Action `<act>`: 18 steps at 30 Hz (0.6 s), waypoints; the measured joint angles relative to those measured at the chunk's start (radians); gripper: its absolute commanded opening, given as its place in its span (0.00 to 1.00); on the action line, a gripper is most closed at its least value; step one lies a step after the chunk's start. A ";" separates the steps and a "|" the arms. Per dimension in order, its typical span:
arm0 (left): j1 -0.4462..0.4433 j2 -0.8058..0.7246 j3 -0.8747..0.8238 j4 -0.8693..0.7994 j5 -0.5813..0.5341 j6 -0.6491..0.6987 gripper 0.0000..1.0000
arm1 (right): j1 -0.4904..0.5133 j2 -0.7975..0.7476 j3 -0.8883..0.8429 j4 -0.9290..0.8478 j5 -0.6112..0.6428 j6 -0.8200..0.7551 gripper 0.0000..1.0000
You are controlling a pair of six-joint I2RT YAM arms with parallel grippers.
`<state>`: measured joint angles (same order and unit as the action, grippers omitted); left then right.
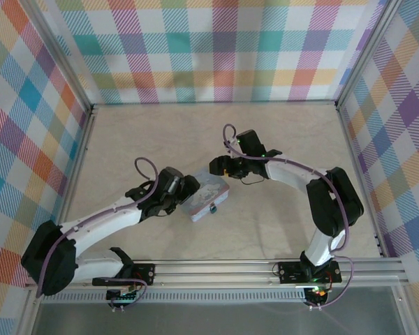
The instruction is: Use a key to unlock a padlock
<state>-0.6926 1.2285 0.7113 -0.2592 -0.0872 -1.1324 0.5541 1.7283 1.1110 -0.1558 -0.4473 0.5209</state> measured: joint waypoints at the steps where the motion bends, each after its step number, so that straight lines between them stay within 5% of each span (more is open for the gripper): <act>1: 0.006 0.021 0.017 0.010 0.003 0.013 0.95 | 0.000 0.000 0.000 -0.003 0.001 -0.003 0.60; 8: 0.054 0.165 0.108 0.054 0.037 0.087 0.93 | -0.005 -0.040 -0.050 0.001 0.032 -0.009 0.56; 18: 0.073 0.332 0.232 0.130 0.092 0.158 0.93 | -0.016 -0.177 -0.153 -0.040 0.134 -0.005 0.64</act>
<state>-0.6197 1.5604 0.9436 -0.1291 0.0044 -0.9745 0.5377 1.5513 0.9577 -0.1959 -0.3130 0.5156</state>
